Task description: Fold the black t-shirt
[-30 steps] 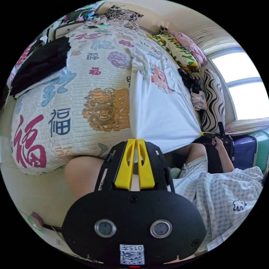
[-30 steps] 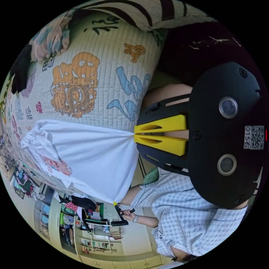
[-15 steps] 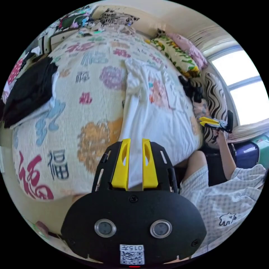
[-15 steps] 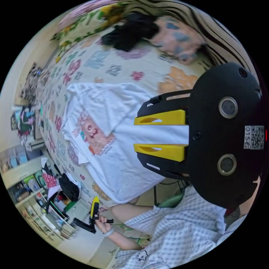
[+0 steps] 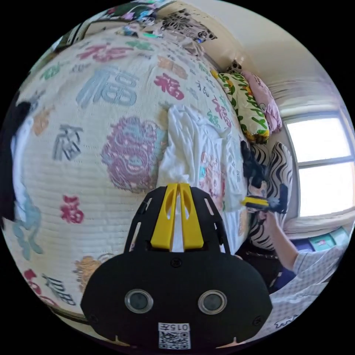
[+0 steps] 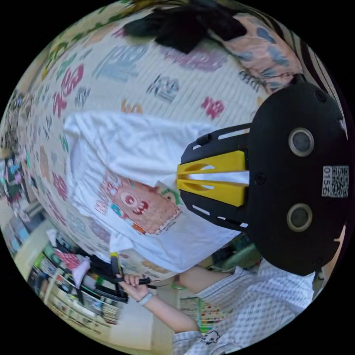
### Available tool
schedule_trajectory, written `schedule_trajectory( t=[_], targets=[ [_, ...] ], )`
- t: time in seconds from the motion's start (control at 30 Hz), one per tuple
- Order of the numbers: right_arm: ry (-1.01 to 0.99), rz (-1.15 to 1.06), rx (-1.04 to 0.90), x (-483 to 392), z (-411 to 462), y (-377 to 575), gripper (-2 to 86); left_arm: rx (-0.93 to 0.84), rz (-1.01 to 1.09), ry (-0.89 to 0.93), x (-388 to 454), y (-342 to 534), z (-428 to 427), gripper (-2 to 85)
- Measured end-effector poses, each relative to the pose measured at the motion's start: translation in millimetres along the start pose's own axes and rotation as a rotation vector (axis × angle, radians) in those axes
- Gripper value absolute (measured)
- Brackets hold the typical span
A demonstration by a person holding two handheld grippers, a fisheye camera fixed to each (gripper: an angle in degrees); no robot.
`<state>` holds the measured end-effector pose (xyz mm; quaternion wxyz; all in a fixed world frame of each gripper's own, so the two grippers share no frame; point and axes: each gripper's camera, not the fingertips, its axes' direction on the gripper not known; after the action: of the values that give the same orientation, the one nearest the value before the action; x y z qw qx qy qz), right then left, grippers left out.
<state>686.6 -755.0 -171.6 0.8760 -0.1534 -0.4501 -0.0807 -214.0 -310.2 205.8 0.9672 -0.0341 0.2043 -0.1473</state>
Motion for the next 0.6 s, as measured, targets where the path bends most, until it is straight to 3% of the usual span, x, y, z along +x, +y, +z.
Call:
schedule_trajectory(
  t=[0.17, 0.3, 0.5, 0.6],
  targets=[
    [0.071, 0.349, 0.193, 108.9, -86.1, 26.3, 0.7, 0.113, 0.104, -0.316, 7.8, -57.9, -82.2, -0.7],
    [0.080, 0.502, 0.226, 185.3, -108.4, 25.0, 0.7, 0.136, 0.137, -0.438, -0.1, -100.2, -90.2, -0.4],
    [0.078, 0.704, 0.075, 242.6, -69.0, -10.4, 4.1, -0.239, 0.001, -0.660, -24.4, -139.3, -29.2, 1.2],
    [0.031, 0.546, 0.195, 228.7, -80.6, -46.8, 6.1, -0.140, 0.128, -0.743, 6.8, -147.2, -42.1, 2.5]
  ],
)
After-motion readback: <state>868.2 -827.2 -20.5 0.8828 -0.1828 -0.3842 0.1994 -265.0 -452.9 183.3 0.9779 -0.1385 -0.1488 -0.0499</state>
